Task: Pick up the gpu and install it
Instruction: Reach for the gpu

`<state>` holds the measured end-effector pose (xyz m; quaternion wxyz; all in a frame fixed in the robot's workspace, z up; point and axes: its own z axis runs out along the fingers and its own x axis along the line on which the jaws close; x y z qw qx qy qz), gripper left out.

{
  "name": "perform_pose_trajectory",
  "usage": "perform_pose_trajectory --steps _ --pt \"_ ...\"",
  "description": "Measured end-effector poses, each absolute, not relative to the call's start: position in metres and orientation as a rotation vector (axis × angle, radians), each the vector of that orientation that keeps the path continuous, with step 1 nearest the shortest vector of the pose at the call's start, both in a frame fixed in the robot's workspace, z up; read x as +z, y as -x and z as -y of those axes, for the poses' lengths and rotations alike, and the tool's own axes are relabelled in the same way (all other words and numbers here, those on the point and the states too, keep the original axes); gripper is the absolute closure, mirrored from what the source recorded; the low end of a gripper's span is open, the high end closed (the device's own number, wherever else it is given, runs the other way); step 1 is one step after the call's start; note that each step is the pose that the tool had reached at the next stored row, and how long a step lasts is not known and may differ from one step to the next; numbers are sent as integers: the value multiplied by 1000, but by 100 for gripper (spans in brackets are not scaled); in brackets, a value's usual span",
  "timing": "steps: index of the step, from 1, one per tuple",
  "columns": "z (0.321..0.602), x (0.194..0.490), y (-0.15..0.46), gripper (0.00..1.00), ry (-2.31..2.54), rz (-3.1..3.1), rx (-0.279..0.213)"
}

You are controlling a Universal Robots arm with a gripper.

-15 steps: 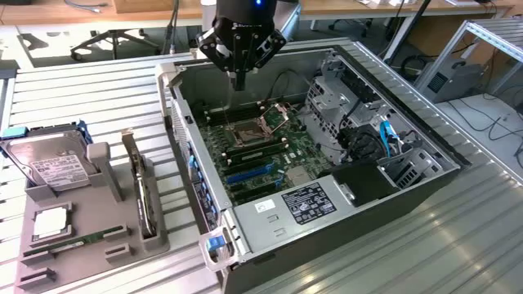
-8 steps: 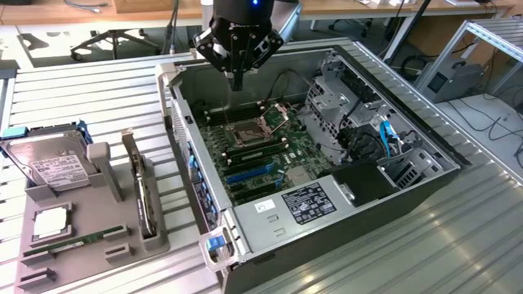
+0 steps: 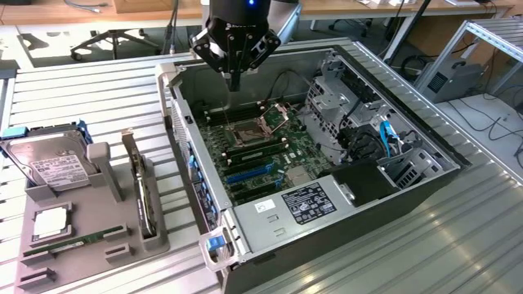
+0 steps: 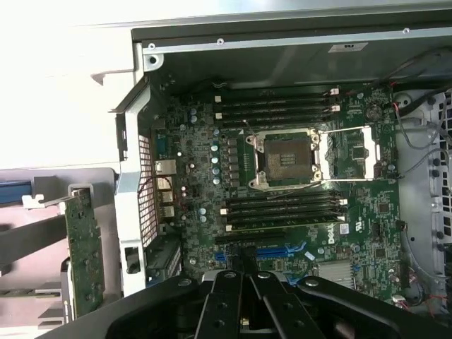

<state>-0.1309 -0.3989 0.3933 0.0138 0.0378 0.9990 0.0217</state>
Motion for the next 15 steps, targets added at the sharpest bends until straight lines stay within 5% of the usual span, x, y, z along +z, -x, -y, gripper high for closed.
perform_pose_trajectory --steps 15 --pt "399 393 137 89 -118 -3111 68"
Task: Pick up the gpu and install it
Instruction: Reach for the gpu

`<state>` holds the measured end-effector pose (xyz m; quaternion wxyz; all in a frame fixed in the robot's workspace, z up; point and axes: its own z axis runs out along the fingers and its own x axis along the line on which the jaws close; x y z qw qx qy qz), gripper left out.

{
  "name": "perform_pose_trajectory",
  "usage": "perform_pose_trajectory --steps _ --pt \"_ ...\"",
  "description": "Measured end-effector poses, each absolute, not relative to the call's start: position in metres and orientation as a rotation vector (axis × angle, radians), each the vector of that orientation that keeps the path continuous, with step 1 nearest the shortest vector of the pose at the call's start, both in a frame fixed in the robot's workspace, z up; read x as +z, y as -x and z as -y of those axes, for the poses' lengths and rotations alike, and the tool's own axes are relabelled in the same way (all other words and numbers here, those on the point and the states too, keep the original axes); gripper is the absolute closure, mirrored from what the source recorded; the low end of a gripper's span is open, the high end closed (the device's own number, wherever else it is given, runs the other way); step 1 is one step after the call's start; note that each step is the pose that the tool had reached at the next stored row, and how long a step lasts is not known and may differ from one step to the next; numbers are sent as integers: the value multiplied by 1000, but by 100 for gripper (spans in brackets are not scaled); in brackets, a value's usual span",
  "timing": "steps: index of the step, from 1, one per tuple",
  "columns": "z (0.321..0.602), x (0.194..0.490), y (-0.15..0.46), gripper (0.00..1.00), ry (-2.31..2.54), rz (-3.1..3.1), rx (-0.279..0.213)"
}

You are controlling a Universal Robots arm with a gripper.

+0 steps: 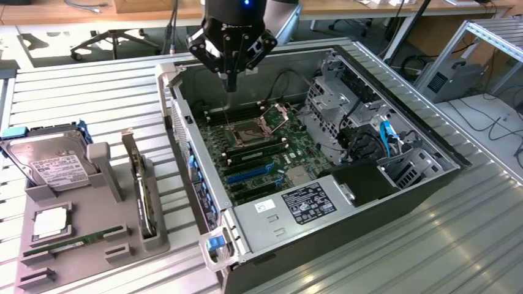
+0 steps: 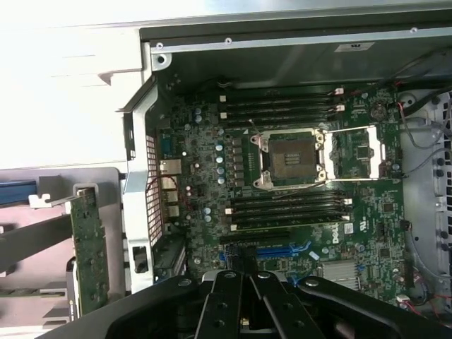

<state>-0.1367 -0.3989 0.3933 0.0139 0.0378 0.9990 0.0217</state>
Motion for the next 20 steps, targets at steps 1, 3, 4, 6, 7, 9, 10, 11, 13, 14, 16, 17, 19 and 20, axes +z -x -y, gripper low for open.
perform_pose_trajectory --steps 1,3,4,6,7,9,10,11,13,14,16,17,19,20 --pt "399 393 137 89 -118 -3111 68" --pt "399 393 138 89 -118 -3111 68" --pt "399 393 138 89 -118 -3111 68" --pt "399 393 138 89 -118 -3111 68" --pt "399 393 138 89 -118 -3111 68" --pt "399 393 139 89 -118 -3111 68" --pt "399 393 139 89 -118 -3111 68" --pt "399 393 139 89 -118 -3111 68" --pt "399 393 140 89 -118 -3111 68" --pt "399 393 140 89 -118 -3111 68" --pt "399 393 141 89 -118 -3111 68" --pt "399 393 141 89 -118 -3111 68" --pt "399 393 142 89 -118 -3111 68" --pt "399 393 142 89 -118 -3111 68"
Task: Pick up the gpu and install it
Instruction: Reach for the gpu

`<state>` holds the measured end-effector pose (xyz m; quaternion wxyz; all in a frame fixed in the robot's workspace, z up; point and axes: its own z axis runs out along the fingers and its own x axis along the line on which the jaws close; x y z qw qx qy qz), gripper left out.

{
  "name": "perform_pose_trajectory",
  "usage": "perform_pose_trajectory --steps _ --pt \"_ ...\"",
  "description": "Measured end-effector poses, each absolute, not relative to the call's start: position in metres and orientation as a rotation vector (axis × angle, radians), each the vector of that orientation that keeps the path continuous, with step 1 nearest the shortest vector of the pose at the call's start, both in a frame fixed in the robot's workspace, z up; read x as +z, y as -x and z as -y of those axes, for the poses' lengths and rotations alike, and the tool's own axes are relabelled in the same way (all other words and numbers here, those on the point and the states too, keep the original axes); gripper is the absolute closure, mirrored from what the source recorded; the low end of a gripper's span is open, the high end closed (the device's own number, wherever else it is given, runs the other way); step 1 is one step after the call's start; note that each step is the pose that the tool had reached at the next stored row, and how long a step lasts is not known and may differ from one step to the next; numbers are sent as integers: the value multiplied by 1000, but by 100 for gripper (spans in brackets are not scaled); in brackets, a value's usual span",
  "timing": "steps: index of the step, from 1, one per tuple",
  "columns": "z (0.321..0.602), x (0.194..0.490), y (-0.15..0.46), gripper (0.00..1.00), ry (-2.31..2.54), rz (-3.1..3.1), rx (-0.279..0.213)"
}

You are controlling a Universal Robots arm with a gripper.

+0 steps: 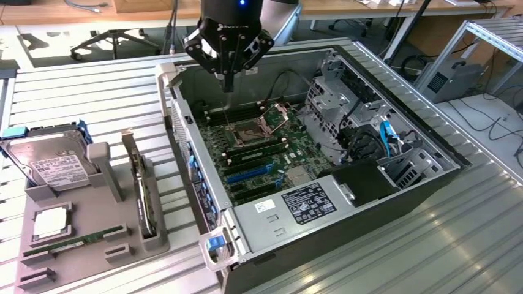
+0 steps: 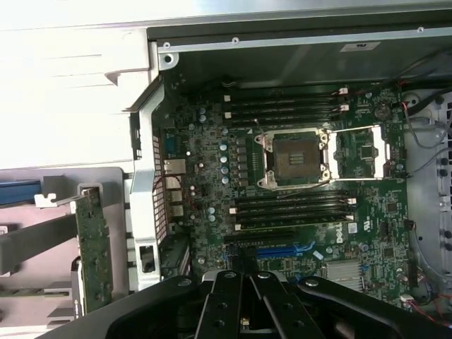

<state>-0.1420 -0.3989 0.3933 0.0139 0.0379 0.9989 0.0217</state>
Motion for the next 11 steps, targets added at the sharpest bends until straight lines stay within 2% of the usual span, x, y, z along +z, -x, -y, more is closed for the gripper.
perform_pose_trajectory --steps 11 --pt "399 393 147 89 -118 -3111 68"
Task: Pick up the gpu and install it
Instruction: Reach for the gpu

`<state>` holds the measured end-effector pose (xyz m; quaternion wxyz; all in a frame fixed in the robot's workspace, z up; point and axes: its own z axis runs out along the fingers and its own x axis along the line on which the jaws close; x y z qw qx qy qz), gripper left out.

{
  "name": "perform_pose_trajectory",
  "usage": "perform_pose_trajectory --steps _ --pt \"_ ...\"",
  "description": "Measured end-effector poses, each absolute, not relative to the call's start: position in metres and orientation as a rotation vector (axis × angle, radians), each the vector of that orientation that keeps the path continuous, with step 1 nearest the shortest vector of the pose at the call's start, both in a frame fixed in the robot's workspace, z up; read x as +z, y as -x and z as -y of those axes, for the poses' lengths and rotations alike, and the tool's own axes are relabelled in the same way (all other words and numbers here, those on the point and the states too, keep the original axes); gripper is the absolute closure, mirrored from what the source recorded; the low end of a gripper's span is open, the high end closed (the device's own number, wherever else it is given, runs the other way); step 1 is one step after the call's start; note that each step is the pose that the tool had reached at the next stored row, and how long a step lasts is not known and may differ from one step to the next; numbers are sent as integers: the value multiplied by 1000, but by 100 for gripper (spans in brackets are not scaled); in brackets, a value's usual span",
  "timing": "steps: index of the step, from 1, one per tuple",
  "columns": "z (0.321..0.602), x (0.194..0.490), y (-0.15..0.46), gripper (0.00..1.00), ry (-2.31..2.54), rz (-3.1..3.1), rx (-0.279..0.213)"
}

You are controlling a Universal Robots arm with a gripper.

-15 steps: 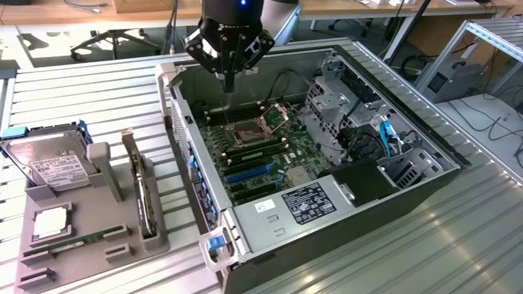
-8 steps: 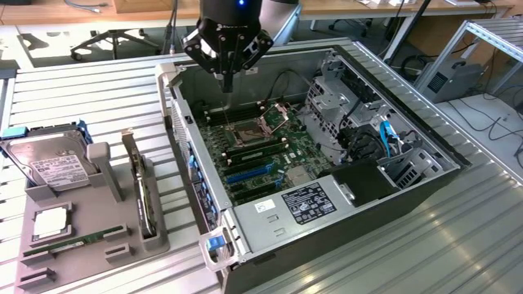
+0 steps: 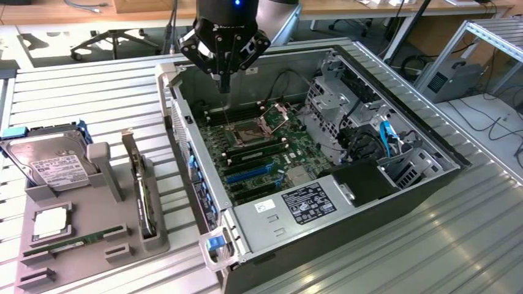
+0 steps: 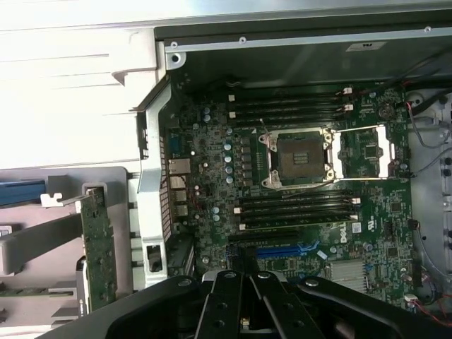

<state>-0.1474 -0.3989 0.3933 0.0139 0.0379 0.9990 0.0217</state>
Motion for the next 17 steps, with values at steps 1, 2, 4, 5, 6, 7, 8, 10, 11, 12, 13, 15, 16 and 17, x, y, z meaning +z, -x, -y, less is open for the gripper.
perform_pose_trajectory --steps 1,2,4,5,6,7,8,10,11,12,13,15,16,17 --pt "399 393 148 89 -118 -3111 68" --pt "399 393 148 89 -118 -3111 68" --pt "399 393 149 89 -118 -3111 68" --pt "399 393 149 89 -118 -3111 68" --pt "399 393 150 89 -118 -3111 68" --pt "399 393 150 89 -118 -3111 68" --pt "399 393 150 89 -118 -3111 68" --pt "399 393 151 89 -118 -3111 68" --pt "399 393 151 89 -118 -3111 68" --pt "399 393 151 89 -118 -3111 68" --pt "399 393 151 89 -118 -3111 68" --pt "399 393 152 89 -118 -3111 68" --pt "399 393 152 89 -118 -3111 68" --pt "399 393 152 89 -118 -3111 68"
